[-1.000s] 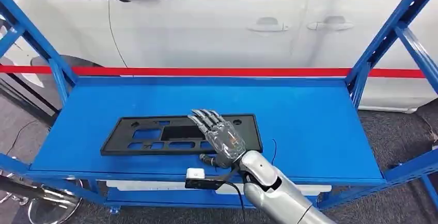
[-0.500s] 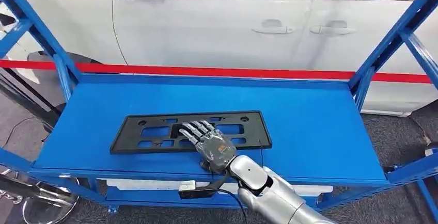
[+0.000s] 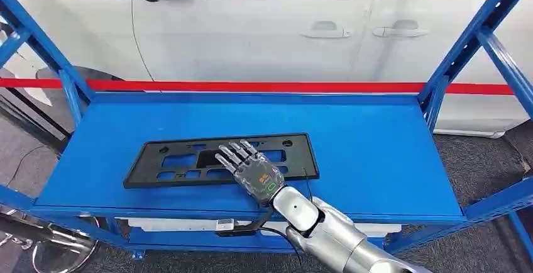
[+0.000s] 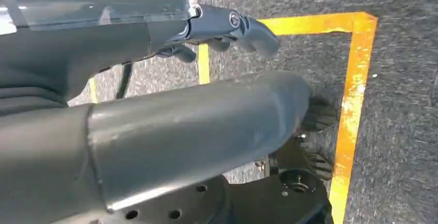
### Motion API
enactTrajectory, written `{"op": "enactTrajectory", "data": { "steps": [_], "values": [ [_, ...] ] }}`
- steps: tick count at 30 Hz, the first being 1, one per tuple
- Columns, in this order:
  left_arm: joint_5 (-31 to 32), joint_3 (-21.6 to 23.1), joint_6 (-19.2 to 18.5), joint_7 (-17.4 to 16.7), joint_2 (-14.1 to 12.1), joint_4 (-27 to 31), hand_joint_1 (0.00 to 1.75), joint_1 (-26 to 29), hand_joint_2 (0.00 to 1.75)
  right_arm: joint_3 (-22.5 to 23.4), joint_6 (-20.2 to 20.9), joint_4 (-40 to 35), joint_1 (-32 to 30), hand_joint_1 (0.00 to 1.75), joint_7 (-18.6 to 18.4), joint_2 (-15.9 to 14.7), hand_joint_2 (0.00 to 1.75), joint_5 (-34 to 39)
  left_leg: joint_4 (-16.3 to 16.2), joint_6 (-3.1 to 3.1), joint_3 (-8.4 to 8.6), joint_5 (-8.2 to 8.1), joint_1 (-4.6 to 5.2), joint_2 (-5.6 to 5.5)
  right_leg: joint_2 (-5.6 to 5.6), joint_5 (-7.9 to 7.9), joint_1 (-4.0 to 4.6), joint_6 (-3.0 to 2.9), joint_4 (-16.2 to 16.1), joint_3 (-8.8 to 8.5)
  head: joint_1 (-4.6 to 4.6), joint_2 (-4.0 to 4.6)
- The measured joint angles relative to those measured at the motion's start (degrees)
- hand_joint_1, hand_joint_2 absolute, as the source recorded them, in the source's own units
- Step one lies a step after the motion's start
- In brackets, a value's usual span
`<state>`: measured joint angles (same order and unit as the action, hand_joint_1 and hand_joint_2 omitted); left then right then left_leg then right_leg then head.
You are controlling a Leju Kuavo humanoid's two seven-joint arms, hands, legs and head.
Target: Take the parts from the cabinet and place them on the table.
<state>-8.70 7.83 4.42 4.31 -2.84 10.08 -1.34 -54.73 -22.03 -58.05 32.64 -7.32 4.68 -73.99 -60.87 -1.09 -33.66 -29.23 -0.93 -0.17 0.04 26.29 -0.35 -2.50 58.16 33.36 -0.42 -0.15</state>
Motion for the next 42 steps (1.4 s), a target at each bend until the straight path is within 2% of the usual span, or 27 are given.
{"op": "enactTrajectory", "data": {
  "steps": [2, 3, 4, 5, 6, 8, 10, 11, 12, 13, 15, 18, 19, 21, 23, 24, 27, 29, 31, 32, 34, 35, 36, 38, 39, 40, 42],
  "values": [
    [0.28, 0.02, -0.02, 0.07, -0.2, 0.0, 0.0, -0.09, 0.0, -0.02, 1.33, 2.16, 0.84, 0.0, -1.05, 1.42, 1.75, -1.09, -9.85, -0.53, -4.59, -4.82, -0.09, 0.01, -0.02, 0.0, 0.09, -0.11, 0.05, 0.16, 0.0, 0.0],
    [0.35, 0.02, -0.09, 0.07, -0.24, 0.0, 0.0, -0.03, 0.0, -0.04, 2.06, 3.28, 1.38, 0.0, -1.57, 2.1, 1.75, -1.4, -14.18, -0.66, -6.67, -6.34, -0.09, 0.0, -0.02, 0.01, 0.15, -0.13, 0.12, 0.22, 0.0, 0.0],
    [0.39, 0.04, -0.18, 0.07, -0.24, 0.0, 0.0, 0.03, 0.0, -0.04, 2.82, 4.31, 1.92, 0.0, -1.99, 2.73, 1.75, -1.68, -15.84, -0.67, -7.55, -6.24, -0.09, 0.0, -0.01, 0.04, 0.17, -0.18, 0.18, 0.22, 0.0, 0.0],
    [0.44, 0.07, -0.22, 0.07, -0.28, 0.0, 0.0, 0.03, 0.0, -0.07, 3.65, 5.49, 2.61, 0.0, -2.32, 3.45, 1.75, -1.86, -14.53, -0.6, -7.05, -4.69, -0.08, 0.01, 0.02, 0.09, 0.18, -0.22, 0.27, 0.15, 0.0, 0.0],
    [0.48, 0.09, -0.22, 0.07, -0.28, 0.0, 0.0, -0.02, 0.0, -0.07, 4.26, 6.6, 3.35, 0.0, -2.62, 4.22, 1.75, -1.9, -10.57, -0.44, -5.15, -2.12, -0.08, 0.01, 0.09, 0.16, 0.18, -0.22, 0.36, 0.07, 0.0, 0.0],
    [0.63, 0.13, -0.22, 0.07, -0.48, 0.0, 0.0, -0.14, 0.0, -0.07, 4.83, 8.0, 4.45, 0.0, -2.77, 5.4, 1.75, -2.12, 0.67, 0.18, 0.37, 3.02, -0.05, 0.02, 0.21, 0.36, 0.21, -0.02, 0.47, -0.22, 0.0, 0.0],
    [0.66, 0.17, -0.24, 0.07, -0.61, 0.0, 0.0, -0.29, 0.0, -0.07, 4.83, 9.16, 5.11, 0.0, -2.88, 5.99, 1.75, -2.18, 3.53, 0.73, 1.56, 2.73, 0.41, -0.03, 0.3, 0.44, 0.56, 0.45, 0.59, -0.01, 0.0, 0.0],
    [0.68, 0.2, -0.24, 0.07, -0.66, 0.0, 0.0, -0.33, 0.0, -0.07, 5.05, 9.81, 5.39, 0.28, -2.95, 6.27, 1.75, -2.21, 3.46, 0.86, 1.42, 2.78, 0.51, -0.06, 0.26, 0.33, 0.51, 0.76, 0.57, 0.08, 0.02, 0.0],
    [0.7, 0.24, -0.24, 0.07, -0.68, 0.0, 0.0, -0.23, 0.0, -0.09, 5.84, 10.36, 5.65, 1.54, -3.23, 6.56, 1.75, -2.21, 3.4, 1.05, 1.41, 2.83, 0.61, -0.1, 0.27, 0.21, 0.39, 1.02, 0.38, -0.01, 0.0, 0.0],
    [0.76, 0.26, -0.28, 0.07, -0.7, 0.0, 0.0, -0.18, 0.0, -0.09, 6.8, 11.03, 6.05, 1.71, -3.39, 6.97, 1.75, -2.16, 3.68, 1.39, 1.47, 3.04, 0.52, -0.09, 0.29, 0.13, 0.46, 1.34, 0.26, -0.08, 0.0, 0.0],
    [0.9, 0.44, -0.39, 0.13, -0.7, 0.0, 0.0, -0.31, 0.0, -0.09, 9.25, 12.7, 7.08, 1.75, -3.98, 7.65, 1.75, -1.64, 4.46, 2.14, 1.76, 3.64, -0.15, 0.16, 0.23, 1.78, 0.63, 1.88, 1.91, 0.39, 0.04, 0.0],
    [1.05, 0.48, -0.57, 0.3, -0.7, 0.0, 0.0, -0.35, 0.0, -0.09, 10.51, 16.42, 8.39, 1.75, -4.48, 8.85, 1.75, -0.57, 4.4, 2.37, 1.33, 3.73, -0.14, 0.19, 0.22, 8.64, 0.11, 2.52, 15.18, 6.57, 0.02, 0.0],
    [1.07, 0.5, -0.63, 0.31, -0.7, 0.0, 0.0, -0.32, 0.0, -0.09, 10.6, 17.28, 8.63, 1.75, -4.48, 9.11, 1.75, -0.39, 4.35, 2.37, 1.24, 3.73, -0.14, 0.21, 0.21, 9.22, 0.06, 2.67, 17.99, 7.91, 0.0, 0.0],
    [1.07, 0.5, -0.74, 0.35, -0.7, 0.0, 0.0, -0.32, 0.0, -0.09, 10.77, 18.77, 9.18, 1.75, -4.54, 9.46, 1.75, -0.17, 4.25, 2.34, 1.35, 3.71, -0.14, 0.18, 0.16, 6.48, -0.1, 2.72, 15.55, 6.66, 0.02, 0.0],
    [1.07, 0.5, -0.9, 0.42, -0.7, 0.0, 0.0, -0.37, 0.0, -0.11, 10.91, 19.8, 10.05, 1.75, -4.54, 9.97, 1.75, 0.02, 4.16, 2.09, 1.64, 3.56, -0.14, 0.07, 0.11, 1.39, -0.09, 2.27, 5.65, 1.55, 0.02, 0.0],
    [1.07, 0.5, -0.96, 0.44, -0.7, 0.0, 0.0, -0.39, 0.0, -0.09, 11.08, 20.47, 10.22, 1.75, -4.54, 10.16, 1.75, 0.09, 4.12, 1.92, 1.65, 3.51, -0.14, 0.06, 0.08, 0.47, 0.01, 1.87, 1.26, -0.44, 0.02, 0.0],
    [1.07, 0.5, -1.05, 0.59, -0.7, 0.0, 0.0, -0.34, 0.0, -0.11, 10.88, 21.31, 10.5, 1.75, -4.46, 10.38, 1.75, 0.2, 3.9, 0.92, 1.15, 3.51, 0.21, -0.06, 0.24, 0.82, 0.33, 1.35, 0.45, -0.34, 0.0, 0.0],
    [1.05, 0.52, -1.07, 0.72, -0.72, 0.0, 0.0, -0.39, 0.0, -0.09, 10.88, 21.72, 10.79, 1.75, -4.46, 10.8, 1.75, 0.22, 3.83, 0.21, 1.17, 3.27, 0.08, -0.05, 0.2, 0.41, 0.06, 0.5, -0.16, -0.57, 0.0, 0.0],
    [0.9, 0.57, -1.42, 1.13, -0.7, 0.0, 0.0, -0.4, 0.0, -0.09, 10.95, 22.07, 11.16, 1.75, -4.39, 11.06, 1.75, 0.35, -0.37, -0.24, -0.57, 0.35, -0.06, 0.0, 0.0, 0.29, -0.1, -0.09, -0.34, -0.69, 0.0, 0.0],
    [0.87, 0.57, -1.57, 1.47, -0.74, 0.0, 0.0, -0.41, 1.75, -0.09, 10.99, 22.27, 11.15, 1.75, -4.35, 11.14, 1.75, 0.37, -5.12, -0.47, -2.75, -2.07, -0.14, 0.0, -0.09, 0.29, -0.04, -0.13, -0.32, -0.64, 0.0, 0.0],
    [0.81, 0.57, -2.12, 2.25, -0.77, 0.0, 0.0, -0.2, 1.75, -0.09, 11.06, 22.66, 11.15, 1.75, -4.19, 11.12, 1.75, 0.55, -13.66, -0.82, -6.87, -5.11, -0.17, 0.0, -0.15, 0.33, 0.08, -0.19, -0.25, -0.54, 0.0, 0.0],
    [0.83, 0.57, -2.41, 2.65, -0.77, 0.0, 0.0, -0.08, 1.75, -0.09, 11.08, 22.77, 11.16, 1.75, -4.09, 11.12, 1.75, 0.64, -14.63, -0.85, -7.49, -4.64, -0.19, 0.01, -0.14, 0.36, 0.08, -0.2, -0.2, -0.59, 0.0, 0.0],
    [0.83, 0.57, -2.69, 3.17, -0.77, 0.0, 0.0, -0.02, 1.75, -0.09, 11.06, 22.88, 11.21, 1.75, -3.89, 11.12, 1.75, 0.75, -12.84, -0.81, -6.78, -2.93, -0.2, 0.01, -0.12, 0.44, 0.07, -0.21, -0.14, -0.67, 0.0, 0.0],
    [0.9, 0.57, -3.87, 4.64, -0.81, 0.0, 0.0, -0.04, 1.75, -0.09, 11.06, 22.97, 11.41, 1.75, -3.78, 11.17, 1.75, 1.14, -2.65, -0.55, -1.93, 2.79, -0.25, 0.04, -0.05, 0.81, -0.01, 0.04, 0.15, -1.01, 0.0, 0.0],
    [0.94, 0.57, -4.44, 5.23, -0.81, 0.0, 0.0, -0.04, 1.75, -0.09, 11.06, 22.99, 11.47, 1.75, -3.76, 11.19, 1.75, 1.42, 1.98, -0.35, 0.15, 4.18, -0.26, 0.06, -0.04, 1.03, 0.0, 0.26, 0.33, -1.08, 0.0, 0.0],
    [1.01, 0.57, -4.77, 5.53, -0.81, 0.0, 0.0, -0.09, 1.75, -0.09, 11.06, 23.01, 11.56, 1.75, -3.74, 11.17, 1.75, 1.55, 3.13, -0.24, 1.04, 3.13, 0.17, 0.01, 0.07, 1.24, 0.49, 0.59, 0.63, -0.87, 0.0, 0.0],
    [1.01, 0.57, -5.42, 5.71, -0.83, 0.0, 0.0, -0.09, 1.75, -0.09, 10.78, 23.08, 11.79, 1.75, -3.72, 11.17, 1.75, 2.01, 3.14, 0.43, 0.75, 3.17, 0.28, -0.03, 0.26, 1.02, 0.34, 1.06, 0.54, -0.63, 0.02, 0.0]
  ]
}}
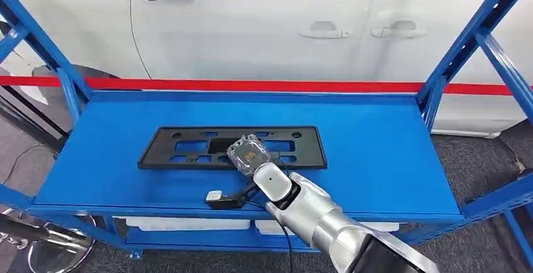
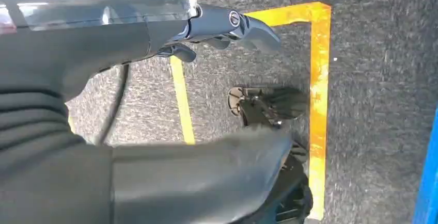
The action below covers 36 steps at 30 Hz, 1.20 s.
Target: Take the parts from the cabinet and place them on the table.
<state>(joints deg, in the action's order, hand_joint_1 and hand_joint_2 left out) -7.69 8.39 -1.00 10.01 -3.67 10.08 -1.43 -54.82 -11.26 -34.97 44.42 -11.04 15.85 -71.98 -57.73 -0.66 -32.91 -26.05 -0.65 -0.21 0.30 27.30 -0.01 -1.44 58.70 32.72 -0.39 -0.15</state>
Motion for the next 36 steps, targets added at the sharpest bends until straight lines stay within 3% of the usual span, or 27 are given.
{"op": "enactTrajectory", "data": {
  "steps": [2, 3, 4, 6, 7, 8, 9, 12, 13, 16, 18, 19, 22, 23, 24, 25, 27, 28, 30, 32, 33, 34, 35, 36],
  "values": [
    [0.04, 0.02, -0.48, 0.04, -0.02, 0.0, 0.0, 0.09, 1.75, 0.11, -0.75, -0.02, 0.07, 1.75, 0.0, -0.15, 1.75, 0.72, 0.45, 0.82, 0.15, 0.35, -0.31, 0.06, 0.08, -0.09, 0.1, 0.74, -0.22, -0.11, 0.0, 0.0],
    [0.04, 0.02, -0.61, 0.15, -0.02, 0.0, 0.0, 0.05, 1.75, 0.39, -1.27, -0.02, 0.13, 1.75, 0.0, -0.31, 1.75, 1.22, 0.77, 1.28, 0.3, 0.65, -0.48, 0.34, 0.03, 0.74, -0.1, 1.15, 0.79, 0.03, -0.02, 0.0],
    [-0.04, 0.02, -0.83, 0.24, -0.02, 0.0, 0.0, 0.01, 1.75, 0.61, -1.55, -0.02, 0.18, 1.75, 0.0, -0.44, 1.75, 1.66, 0.78, 1.75, 0.19, 0.68, -0.51, 0.37, -0.05, 2.62, -0.14, 1.26, 3.2, 1.24, 0.0, 0.0],
    [-0.44, 0.0, -1.05, 0.59, -0.02, 0.0, 0.0, 0.06, 1.75, 1.29, -2.73, -0.26, -0.13, 1.75, 0.3, -1.05, 1.75, 3.12, 0.76, 1.95, -0.07, 0.74, -0.43, 0.42, -0.04, 7.13, -0.35, 1.54, 12.01, 5.48, -0.02, 0.0],
    [-0.72, 0.0, -1.09, 0.92, -0.02, 0.0, 0.0, 0.11, 1.75, 1.73, -3.3, -0.7, -0.4, 1.75, 0.57, -1.53, 1.75, 3.92, 0.73, 1.95, -0.19, 0.74, -0.41, 0.43, -0.05, 8.44, -0.39, 1.68, 15.94, 7.47, 0.0, 0.0],
    [-0.79, 0.0, -1.12, 1.29, -0.04, 0.0, 0.0, 0.16, 1.75, 2.39, -3.78, -1.33, -0.71, 1.75, 0.81, -1.95, 1.75, 4.66, 0.7, 1.95, -0.22, 0.74, -0.42, 0.38, -0.06, 8.35, -0.44, 1.77, 17.89, 8.48, -0.02, 0.0],
    [-0.92, 0.0, -1.16, 1.51, -0.02, 0.0, 0.0, 0.19, 1.75, 3.01, -4.0, -1.72, -0.83, 1.75, 1.16, -2.45, 1.75, 5.52, 0.66, 1.94, -0.14, 0.74, -0.42, 0.3, -0.07, 6.94, -0.52, 1.78, 16.76, 7.98, 0.0, 0.0],
    [-2.12, -0.09, -1.82, 1.99, -0.02, 0.0, 0.0, 0.17, 1.75, 4.99, -4.48, -3.48, -1.17, 1.75, 2.82, -3.5, 1.75, 8.16, 0.38, 1.63, 0.11, 0.53, -0.41, 0.09, -0.11, -0.76, -0.56, 1.04, 2.63, 1.28, 0.0, 0.0],
    [-3.31, -0.28, -2.75, 2.96, 0.06, 0.0, 0.0, 0.18, 1.75, 5.61, -5.52, -4.23, -1.36, 1.75, 3.58, -3.95, 1.75, 9.02, 0.17, 1.37, -0.07, 0.41, -0.11, 0.06, -0.12, -0.12, -0.17, 0.74, 0.58, 0.41, -0.02, 0.0],
    [-6.53, -2.14, -5.22, 7.49, 0.28, 0.0, 0.0, 0.24, 1.75, 8.3, -11.29, -10.08, -4.07, 1.75, 9.68, -6.57, 1.75, 15.65, 0.29, 0.43, -0.11, 0.53, -0.28, 0.02, -0.1, -0.2, 0.31, 0.31, 0.17, 0.52, -0.02, 0.0],
    [-6.93, -3.06, -5.0, 9.8, 0.37, 0.0, 0.0, 0.32, 1.75, 11.0, -13.58, -16.25, -6.72, 1.75, 15.33, -8.61, 1.75, 22.27, 0.25, -0.17, 0.11, -0.11, -0.59, -0.04, -0.4, -0.75, -0.43, -0.46, -0.97, -0.24, 0.0, 0.0],
    [-6.73, -3.39, -4.55, 11.12, 0.46, 0.0, 0.0, 0.42, 1.75, 12.89, -14.77, -19.87, -8.25, 1.75, 18.0, -9.79, 1.75, 25.58, -1.69, -0.3, -0.47, -1.61, -0.58, 0.06, -0.36, -0.88, -0.41, -0.89, -1.26, -0.48, 0.0, 0.0],
    [-6.06, -3.67, -4.13, 14.47, 0.55, 0.0, 0.0, 0.61, 1.75, 17.35, -15.76, -29.68, -13.47, 1.75, 23.06, -12.63, 1.75, 32.15, -14.69, -0.9, -6.12, -8.09, -0.69, 0.06, -0.45, -0.83, -0.33, -1.08, -1.28, -0.38, -0.02, 0.0],
    [-5.92, -3.69, -4.02, 14.82, 0.61, 0.0, 0.0, 0.75, 1.75, 18.19, -15.63, -32.07, -15.03, 1.75, 23.65, -13.4, 1.75, 32.88, -17.4, -1.04, -7.25, -8.63, -0.69, 0.07, -0.41, -0.81, -0.32, -1.1, -1.19, -0.33, -0.02, 0.0],
    [-5.7, -3.72, -3.83, 15.1, 0.66, 0.0, 0.0, 0.84, 1.75, 18.78, -15.65, -34.17, -16.3, 1.75, 24.22, -13.97, 1.75, 33.4, -16.86, -1.08, -6.91, -7.69, -0.71, 0.07, -0.33, -0.8, -0.34, -1.09, -1.14, -0.35, -0.02, 0.0],
    [-5.27, -3.72, -3.59, 15.3, 0.7, 0.0, 0.0, 0.85, 1.75, 19.39, -15.69, -36.31, -17.47, 1.75, 25.56, -14.49, 1.75, 34.55, -13.61, -1.04, -5.27, -5.53, -0.78, 0.09, -0.22, -0.74, -0.37, -1.0, -0.99, -0.36, -0.02, 0.0],
    [-4.29, -3.69, -3.39, 15.73, 0.7, 0.0, 0.0, 0.71, 1.75, 20.65, -15.67, -40.81, -19.95, 1.75, 29.45, -15.28, 1.75, 39.32, -3.08, -0.81, 0.02, -0.49, -0.88, 0.15, -0.1, -0.41, -0.4, -0.54, -0.55, -0.44, -0.02, 0.0],
    [-4.24, -3.69, -3.57, 15.82, 0.7, 0.0, 0.0, 0.71, 1.75, 21.29, -15.63, -43.13, -21.24, 1.75, 31.62, -15.63, 1.75, 42.22, -0.53, -0.66, 1.37, -1.36, -0.78, 0.11, -0.11, -0.23, -0.28, -0.25, -0.38, -0.26, -0.02, 0.0],
    [-4.37, -3.69, -4.51, 16.04, 0.72, 0.0, 0.0, 0.74, 1.75, 22.29, -15.17, -48.22, -23.87, 1.75, 34.36, -16.28, 1.75, 46.46, -0.17, 0.02, 1.04, -1.17, -0.33, -0.14, -0.13, -0.31, -0.06, 0.3, 0.03, 0.33, -0.02, 0.0],
    [-4.39, -3.69, -4.72, 16.09, 0.72, 0.0, 0.0, 0.99, 1.75, 22.82, -14.93, -51.72, -25.4, 1.75, 34.64, -16.81, 1.75, 47.13, -0.17, 0.61, 0.9, -1.1, -0.08, -0.14, -0.1, -0.46, -0.19, 0.81, -0.17, 0.37, -0.02, 0.0],
    [-4.39, -3.69, -4.79, 16.11, 0.76, 0.0, 0.0, 0.96, 1.75, 23.17, -14.91, -53.17, -26.01, 1.75, 34.77, -17.16, 1.75, 47.3, 0.48, 1.3, 1.13, -0.65, -0.62, -0.05, -0.04, -0.04, -0.21, 1.18, 0.04, 0.52, -0.02, 0.0],
    [-4.35, -3.69, -4.79, 16.24, 0.83, 0.0, 0.0, 0.84, 1.75, 23.41, -14.6, -54.32, -26.56, 1.75, 35.61, -17.53, 1.75, 48.4, 0.57, 1.72, 1.14, -0.51, -0.56, 0.02, -0.08, 1.11, -0.34, 1.37, 1.4, 0.86, 0.0, 0.0],
    [-4.24, -3.69, -4.66, 16.48, 0.83, 0.0, 0.0, 0.75, 1.75, 23.73, -13.24, -55.98, -27.23, 1.75, 37.8, -17.75, 1.75, 51.82, 0.57, 2.17, 1.05, -0.53, -0.55, 0.04, -0.09, 3.45, -0.37, 1.47, 5.03, 2.47, -0.02, 0.0],
    [-4.13, -3.69, -4.46, 16.68, 0.83, 0.0, 0.0, 0.76, 1.75, 24.02, -11.49, -57.6, -28.26, 1.75, 39.7, -17.95, 1.75, 55.72, 0.56, 2.19, 1.03, -0.54, -0.51, 0.03, -0.11, 5.71, -0.42, 1.58, 9.53, 4.54, 0.0, 0.0]
  ]
}}
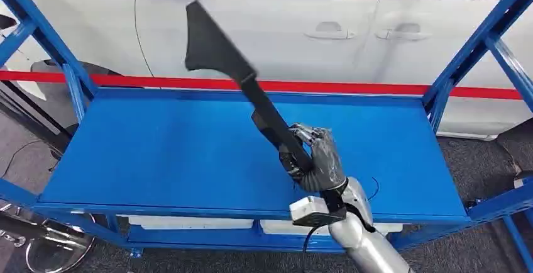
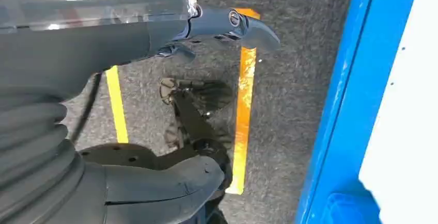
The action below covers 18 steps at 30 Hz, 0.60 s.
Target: Take the parts from the cabinet and place them on the table.
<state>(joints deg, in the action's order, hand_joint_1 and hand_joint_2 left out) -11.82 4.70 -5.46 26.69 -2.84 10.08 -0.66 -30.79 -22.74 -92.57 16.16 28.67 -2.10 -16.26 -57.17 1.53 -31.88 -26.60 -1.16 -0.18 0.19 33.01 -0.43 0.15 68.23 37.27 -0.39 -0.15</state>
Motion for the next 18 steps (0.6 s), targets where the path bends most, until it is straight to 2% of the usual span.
{"op": "enactTrajectory", "data": {
  "steps": [1, 2, 3, 4, 5, 6, 7, 8, 10, 11, 12, 14, 16, 17, 18],
  "values": [
    [0.02, 0.0, 0.15, 0.11, 0.0, 0.0, 0.0, 0.06, 1.75, 0.28, 3.57, -2.79, -1.37, 1.75, 2.6, -0.22, 1.75, 6.65, -0.01, 0.07, -0.03, -0.05, 0.03, 0.0, 0.02, 1.82, -0.02, 0.13, 4.44, 2.17, 0.0, 0.0],
    [-0.04, 0.0, 0.26, 0.11, 0.0, 0.0, 0.0, 0.15, 1.75, 0.41, 7.48, -5.4, -2.71, 1.75, 4.13, -0.37, 1.75, 12.24, -0.08, 0.09, -0.05, -0.09, 0.04, -0.03, 0.0, 2.67, -0.03, 0.22, 7.7, 3.88, 0.0, 0.0],
    [-0.09, 0.0, 0.57, 0.06, 0.0, 0.0, 0.0, 0.24, 1.75, 0.46, 13.26, -8.41, -3.84, 1.75, 5.17, -0.54, 1.75, 18.87, -0.14, 0.07, -0.01, -0.19, 0.05, -0.05, 0.0, 2.08, -0.12, 0.26, 8.47, 4.49, 0.0, 0.0],
    [-0.13, 0.0, 0.79, -0.11, 0.0, 0.0, 0.0, 0.27, 1.75, 0.46, 19.25, -11.22, -4.72, 1.75, 5.28, -0.61, 1.75, 24.68, -0.26, -0.01, 0.08, -0.34, 0.05, -0.05, -0.01, 0.13, -0.24, 0.26, 6.39, 3.76, 0.0, 0.0],
    [-0.2, 0.0, 1.18, -0.57, 0.02, 0.0, 0.0, 0.25, 1.75, 0.44, 25.8, -14.34, -5.49, 1.75, 4.62, -0.63, 1.75, 30.16, -0.41, -0.22, 0.23, -0.58, 0.03, -0.1, -0.05, -2.66, -0.36, 0.18, 2.1, 1.75, 0.0, 0.0],
    [-0.26, 0.0, 1.75, -1.12, 0.09, 0.0, 0.0, 0.23, 1.75, 0.37, 30.61, -16.74, -6.0, 1.75, 4.05, -0.61, 1.75, 33.47, -0.68, -0.39, 0.43, -0.73, 0.01, -0.11, -0.1, -5.38, -0.45, 0.07, -3.05, -0.76, 0.0, 0.0],
    [-0.33, 0.0, 2.19, -1.55, 0.15, 0.0, 0.0, 0.22, 1.75, 0.3, 34.21, -18.69, -6.35, 1.75, 3.48, -0.61, 1.75, 35.48, -1.05, -0.65, 0.51, -1.08, -0.01, -0.11, -0.12, -6.49, -0.52, -0.06, -7.27, -2.42, 0.0, 0.0],
    [-0.75, -0.02, 2.54, -1.9, 0.15, -0.02, 0.0, 0.2, 1.75, -0.02, 37.18, -20.21, -6.75, 1.75, 2.76, -0.61, 1.75, 36.24, -1.52, -1.05, 0.08, -1.3, 0.4, -0.15, -0.03, -5.95, -0.19, -0.2, -7.61, -2.68, 0.02, 0.0],
    [-1.05, -0.18, 2.75, -2.41, 0.15, -0.02, 0.0, 0.24, 1.75, -1.18, 40.2, -22.07, -7.87, 1.75, 2.28, -0.61, 1.75, 34.69, -1.52, -1.64, -0.22, -1.21, 0.38, -0.14, 0.16, -5.87, -0.09, -0.64, -7.64, -2.35, -0.02, 0.0],
    [-1.27, -0.24, 2.75, -2.58, 0.17, -0.02, 0.0, 0.27, 1.75, -1.83, 40.62, -22.13, -8.35, 1.75, 2.22, -0.61, 1.75, 33.14, -1.41, -1.89, -0.13, -1.09, 0.28, -0.1, 0.23, -5.9, 0.01, -0.88, -7.59, -2.3, -0.02, 0.0],
    [-1.23, -0.24, 2.77, -2.9, 0.2, -0.02, 0.0, 0.3, 1.75, -2.53, 40.32, -22.15, -8.76, 1.75, 2.76, -0.61, 1.75, 30.73, -1.41, -2.31, -0.12, -1.13, 0.29, -0.15, 0.17, -6.18, -0.22, -1.37, -8.04, -2.27, 0.0, 0.0],
    [-1.16, -0.22, 2.8, -3.02, 0.24, -0.02, 0.0, 0.27, 1.75, -3.52, 38.41, -22.46, -9.42, 1.75, 4.19, -0.61, 1.75, 25.56, -3.44, -2.7, -0.92, -3.69, 0.11, -0.04, -0.12, -6.6, -0.39, -2.05, -8.39, -2.22, -0.02, 0.0],
    [-0.92, -0.24, 2.82, -3.06, 0.24, -0.02, 0.0, 0.24, 1.75, -4.26, 36.37, -22.61, -9.91, 1.75, 4.9, -0.61, 1.75, 22.32, -8.27, -2.91, -2.63, -7.17, 0.08, -0.04, -0.29, -6.81, -0.31, -2.36, -8.38, -1.92, -0.02, 0.0],
    [-0.79, -0.24, 2.82, -3.06, 0.24, -0.02, 0.0, 0.24, 1.75, -4.81, 35.05, -22.59, -10.32, 1.75, 5.08, -0.65, 1.75, 20.44, -12.95, -3.04, -4.33, -9.68, 0.08, -0.03, -0.41, -6.98, -0.17, -2.58, -8.34, -1.63, -0.02, 0.0],
    [-0.77, -0.24, 2.8, -3.06, 0.24, -0.02, 0.0, 0.3, 1.75, -5.16, 34.29, -22.52, -10.67, 1.75, 5.1, -0.87, 1.75, 19.28, -16.53, -3.07, -5.59, -11.26, 0.08, -0.03, -0.49, -7.18, -0.01, -2.72, -8.25, -1.28, -0.02, 0.0]
  ]
}}
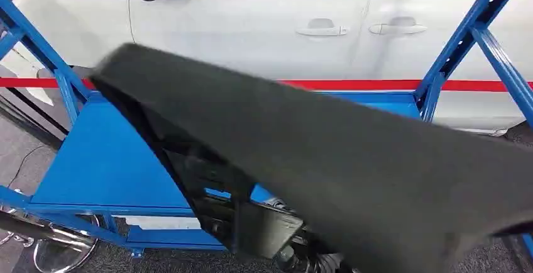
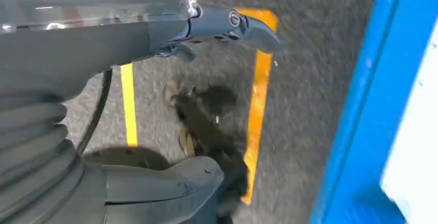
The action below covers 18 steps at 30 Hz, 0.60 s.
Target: Take the parts from the cabinet and place them on the table.
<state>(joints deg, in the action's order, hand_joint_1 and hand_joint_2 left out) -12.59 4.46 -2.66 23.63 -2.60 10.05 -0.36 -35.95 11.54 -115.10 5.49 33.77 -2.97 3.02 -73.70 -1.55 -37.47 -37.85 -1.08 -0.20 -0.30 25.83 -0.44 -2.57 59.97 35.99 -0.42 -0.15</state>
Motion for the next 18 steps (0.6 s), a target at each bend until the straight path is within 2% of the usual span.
{"op": "enactTrajectory", "data": {
  "steps": [1, 2, 3, 5, 6, 7, 9, 10, 11, 12, 13, 14, 15, 16, 17, 18],
  "values": [
    [0.02, 0.0, -0.07, 0.0, 0.0, 0.0, 0.0, 0.02, 1.75, -0.39, -0.44, 0.07, -0.33, 1.75, 0.11, -0.35, 1.75, -0.96, -2.02, 0.03, -0.49, -0.45, 0.0, 0.0, -0.02, -0.28, 0.14, -0.04, 0.12, 0.47, 0.0, 0.0],
    [0.09, 0.0, -0.09, 0.0, 0.0, 0.0, 0.0, 0.01, 1.75, -0.79, -0.66, 0.13, -0.5, 1.75, 0.13, -0.79, 1.75, -1.58, -0.8, 0.22, 0.59, 0.56, 0.01, 0.0, -0.01, -0.57, 0.27, -0.06, 0.24, 0.91, 0.0, 0.0],
    [0.09, 0.02, -0.13, 0.0, 0.0, 0.0, 0.0, -0.04, 1.75, -1.07, -0.81, 0.15, -0.67, 1.75, 0.13, -1.14, 1.75, -1.9, 2.79, 0.53, 2.85, 2.37, 0.08, 0.0, 0.02, -0.82, 0.38, -0.01, 0.35, 1.26, 0.0, 0.0],
    [0.13, 0.02, -0.18, 0.0, -0.02, 0.0, 0.0, -0.19, 1.75, -1.55, -0.99, 0.15, -0.93, 1.75, 0.22, -1.55, 1.75, -2.08, 13.93, 1.55, 9.74, 6.31, 0.38, 0.0, 0.1, -1.46, 0.61, 0.1, 0.38, 1.72, 0.0, 0.0],
    [0.15, 0.02, -0.24, 0.0, -0.04, 0.0, 0.0, -0.33, 1.75, -1.68, -0.99, 0.13, -0.92, 1.75, 0.28, -1.62, 1.75, -2.1, 16.42, 1.88, 10.76, 5.59, 0.55, 0.02, 0.07, -1.69, 0.54, 0.2, 0.38, 1.74, 0.0, 0.0],
    [0.15, 0.02, -0.33, 0.04, -0.09, 0.0, 0.0, -0.48, 1.75, -1.75, -0.96, 0.13, -0.96, 1.75, 0.44, -1.88, 1.75, -2.26, 16.83, 1.98, 10.62, 6.44, 0.99, 0.25, 0.04, -2.17, 0.75, 0.72, 0.16, 1.63, 0.02, 0.0],
    [0.5, 0.02, -0.44, 0.09, -0.13, 0.0, 0.0, -0.54, 1.75, -2.04, -0.99, 0.11, -1.01, 1.75, 0.72, -2.08, 1.75, -2.45, 16.72, 2.49, 10.28, 6.85, 1.39, 0.13, -0.12, -2.81, 0.19, 1.6, -0.23, 1.6, 0.0, 0.0],
    [0.52, 0.02, -0.42, 0.07, -0.13, 0.0, 0.0, -0.5, 1.75, -2.43, -1.03, 0.11, -1.08, 1.75, 0.74, -2.32, 1.75, -2.91, 16.75, 2.8, 10.17, 7.26, 1.54, 0.12, -0.13, -3.35, 0.06, 1.9, -0.6, 1.51, 0.0, 0.0],
    [0.61, 0.02, -0.48, 0.07, -0.11, 0.0, 0.0, -0.38, 1.75, -2.65, -1.05, 0.09, -1.25, 1.75, 0.81, -2.56, 1.75, -3.15, 17.4, 3.15, 9.86, 8.23, 1.29, 0.14, -0.09, -4.03, 0.28, 2.33, -0.97, 1.6, 0.0, 0.0],
    [0.79, 0.02, -0.48, 0.11, -0.04, 0.0, 0.0, -0.47, 1.75, -2.71, -1.07, 0.11, -1.51, 1.75, 0.94, -2.98, 1.75, -3.44, 17.89, 3.24, 9.54, 9.26, 0.73, 0.69, 0.16, -2.89, 0.12, 2.57, -0.31, 1.94, 0.02, 0.0],
    [1.13, 0.02, -0.48, 0.15, -0.02, 0.0, 0.0, -0.58, 1.75, -2.76, -1.2, -0.02, -1.7, 1.75, 1.13, -3.47, 1.75, -3.8, 18.07, 3.73, 8.99, 9.87, 0.7, 0.61, 0.27, 0.14, 0.18, 2.83, 1.33, 2.69, 0.04, 0.0],
    [1.2, 0.02, -0.46, 0.28, 0.0, 0.0, 0.0, -0.67, 1.75, -2.76, -1.31, -0.04, -1.89, 1.75, 1.4, -4.0, 1.75, -4.2, 18.05, 4.05, 8.27, 10.44, 0.7, 0.66, 0.27, 3.82, 0.06, 3.02, 4.77, 3.7, 0.02, 0.0],
    [1.38, 0.02, -0.29, 0.35, 0.06, 0.0, 0.0, -0.64, 1.75, -2.76, -1.44, -0.04, -2.16, 1.75, 1.64, -4.66, 1.75, -4.59, 17.98, 4.04, 7.47, 11.06, 0.73, 0.71, 0.25, 7.35, -0.04, 3.27, 9.5, 4.86, 0.02, 0.0],
    [1.42, 0.04, -0.15, 0.44, 0.09, 0.0, 0.0, -0.61, 1.75, -2.76, -1.58, -0.04, -2.51, 1.75, 1.84, -5.14, 1.75, -4.83, 17.91, 4.03, 6.71, 11.54, 0.76, 0.75, 0.26, 9.21, -0.08, 3.47, 13.4, 5.63, 0.02, 0.0],
    [1.53, 0.04, 0.04, 0.46, 0.11, 0.0, 0.0, -0.61, 1.75, -2.76, -1.77, -0.04, -2.87, 1.75, 2.03, -5.72, 1.75, -5.0, 17.69, 3.93, 5.87, 12.02, 0.76, 0.8, 0.26, 9.51, -0.15, 3.61, 15.97, 5.67, 0.02, 0.0],
    [1.53, 0.04, 0.11, 0.48, 0.11, 0.0, 0.0, -0.61, 1.75, -2.76, -1.86, -0.04, -3.01, 1.75, 2.03, -6.14, 1.75, -5.25, 17.49, 3.82, 5.2, 12.31, 0.75, 0.86, 0.25, 8.52, -0.22, 3.68, 15.81, 4.69, 0.02, 0.0]
  ]
}}
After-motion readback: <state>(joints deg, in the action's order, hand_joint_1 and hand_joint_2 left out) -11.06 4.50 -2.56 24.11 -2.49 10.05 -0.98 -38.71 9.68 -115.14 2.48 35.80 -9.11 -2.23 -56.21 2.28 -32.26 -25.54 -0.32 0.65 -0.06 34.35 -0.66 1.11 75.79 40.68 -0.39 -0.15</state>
